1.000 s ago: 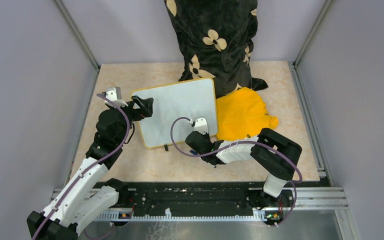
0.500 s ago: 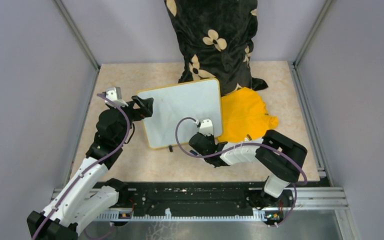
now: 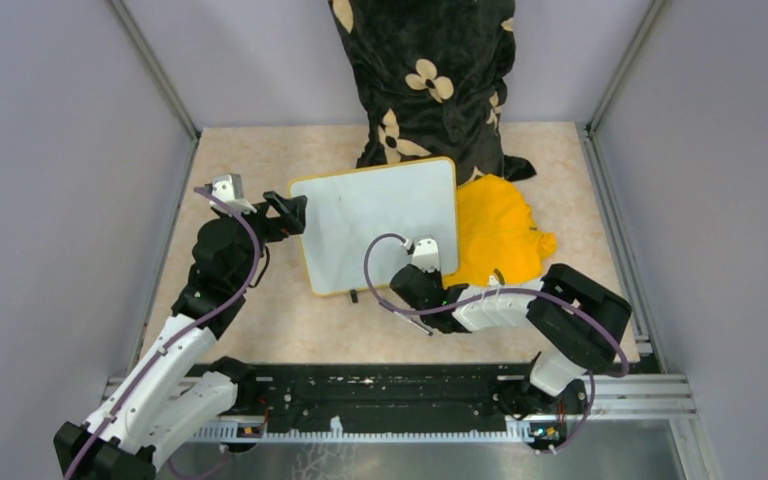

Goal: Write a sentence on the whiteboard
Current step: Move the whiteboard to the center of the board, then open the whiteboard marker at the center of the board.

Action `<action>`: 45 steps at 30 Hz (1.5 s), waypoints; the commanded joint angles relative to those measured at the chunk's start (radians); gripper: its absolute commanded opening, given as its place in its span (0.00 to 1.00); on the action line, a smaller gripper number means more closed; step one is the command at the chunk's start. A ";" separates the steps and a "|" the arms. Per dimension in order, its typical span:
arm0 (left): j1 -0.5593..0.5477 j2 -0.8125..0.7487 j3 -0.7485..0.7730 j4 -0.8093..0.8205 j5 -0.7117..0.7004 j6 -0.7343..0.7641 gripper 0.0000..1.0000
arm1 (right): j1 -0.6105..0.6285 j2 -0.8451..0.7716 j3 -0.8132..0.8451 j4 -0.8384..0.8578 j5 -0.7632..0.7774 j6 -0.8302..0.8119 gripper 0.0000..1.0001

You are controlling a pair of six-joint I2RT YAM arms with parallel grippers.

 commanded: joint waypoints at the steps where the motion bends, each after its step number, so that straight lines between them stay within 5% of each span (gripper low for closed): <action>1: -0.004 -0.010 0.001 0.017 0.006 0.005 0.99 | -0.013 -0.055 -0.024 0.008 -0.009 -0.010 0.20; 5: -0.004 -0.012 0.001 0.017 0.007 0.006 0.99 | -0.013 -0.080 -0.034 0.029 -0.039 -0.009 0.41; 15: -0.004 -0.015 0.001 0.017 0.013 0.011 0.99 | 0.007 -0.216 -0.031 0.000 -0.121 -0.035 0.55; 24: -0.004 -0.032 0.003 0.028 0.064 0.023 0.99 | 0.012 -0.328 -0.094 -0.044 -0.389 -0.142 0.55; 39: -0.003 -0.031 -0.002 0.028 0.070 0.025 0.99 | 0.069 -0.194 -0.026 -0.185 -0.369 -0.181 0.49; 45: -0.004 -0.029 0.000 0.028 0.073 0.021 0.99 | 0.085 -0.187 -0.024 -0.196 -0.353 -0.126 0.36</action>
